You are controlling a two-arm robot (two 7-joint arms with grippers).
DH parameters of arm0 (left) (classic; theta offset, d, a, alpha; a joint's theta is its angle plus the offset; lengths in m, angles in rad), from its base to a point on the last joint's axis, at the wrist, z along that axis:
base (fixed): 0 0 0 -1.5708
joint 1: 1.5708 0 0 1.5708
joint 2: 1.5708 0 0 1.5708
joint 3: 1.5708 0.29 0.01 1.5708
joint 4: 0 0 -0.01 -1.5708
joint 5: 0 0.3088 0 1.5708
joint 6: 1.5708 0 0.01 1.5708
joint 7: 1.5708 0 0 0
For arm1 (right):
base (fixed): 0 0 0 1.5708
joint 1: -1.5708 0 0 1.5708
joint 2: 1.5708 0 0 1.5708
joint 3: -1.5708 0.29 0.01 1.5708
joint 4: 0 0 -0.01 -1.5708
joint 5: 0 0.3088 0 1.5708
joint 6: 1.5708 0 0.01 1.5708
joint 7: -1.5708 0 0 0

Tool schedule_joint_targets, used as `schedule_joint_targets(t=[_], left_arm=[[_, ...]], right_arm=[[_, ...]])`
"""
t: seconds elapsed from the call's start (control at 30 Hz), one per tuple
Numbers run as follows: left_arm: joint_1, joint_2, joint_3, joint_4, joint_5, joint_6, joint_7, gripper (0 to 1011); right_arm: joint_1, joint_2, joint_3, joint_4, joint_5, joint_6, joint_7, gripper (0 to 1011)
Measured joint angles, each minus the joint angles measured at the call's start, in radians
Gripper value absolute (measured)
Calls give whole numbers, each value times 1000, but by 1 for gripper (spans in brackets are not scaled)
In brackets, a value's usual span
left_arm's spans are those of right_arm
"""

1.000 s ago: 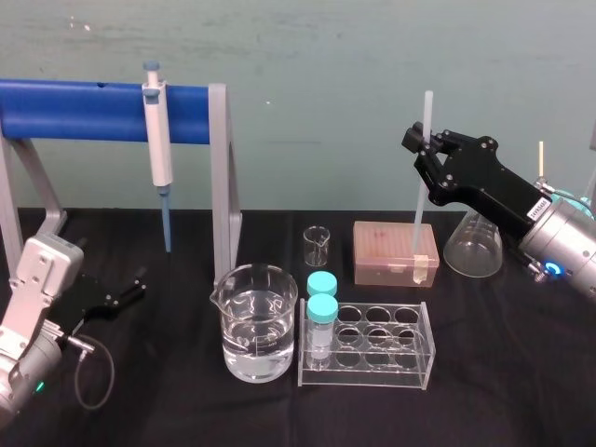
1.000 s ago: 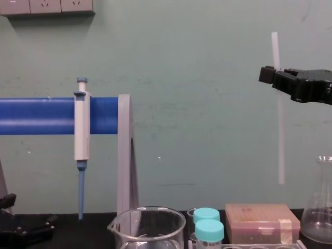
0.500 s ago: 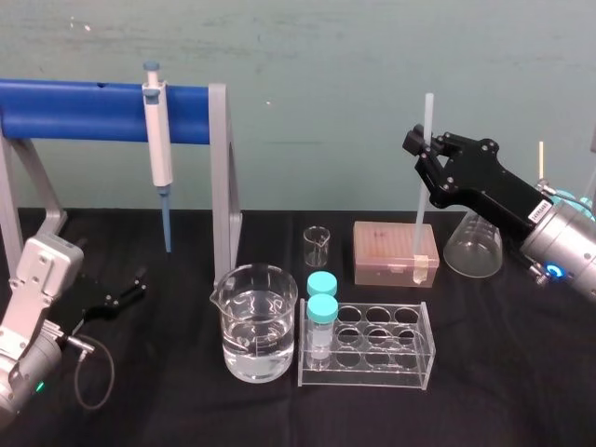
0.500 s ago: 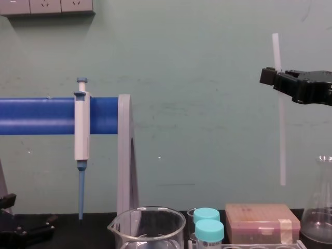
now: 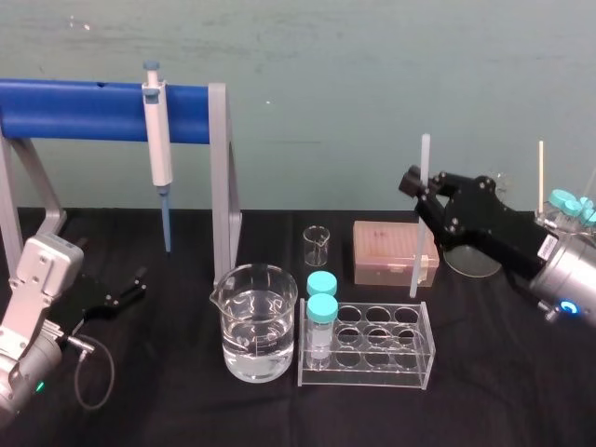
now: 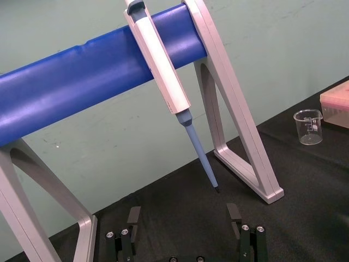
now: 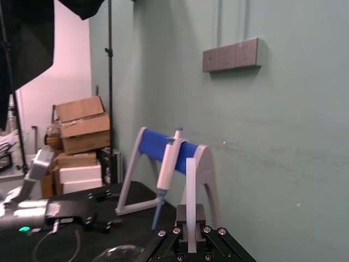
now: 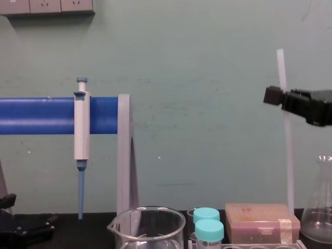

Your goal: Pick up the stirring rod with one hand, then place it down.

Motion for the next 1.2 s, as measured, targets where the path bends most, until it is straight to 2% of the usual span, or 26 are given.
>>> schedule_joint_targets(t=[0.2, 0.47, 0.83, 1.2], left_arm=[[0, 0, 0, 0, 0, 0, 0, 1000], [0, 0, 0, 0, 0, 0, 0, 1000], [0, 0, 0, 0, 0, 0, 0, 1000], [0, 0, 0, 0, 0, 0, 0, 1000]], right_arm=[[-26, 18, -14, 0, 8, -1, 7, 67], [-37, 23, -31, 26, 5, 4, -5, 66], [-26, 8, -52, 69, -7, 6, -10, 66], [-6, -28, -60, 142, -11, -43, 17, 67]])
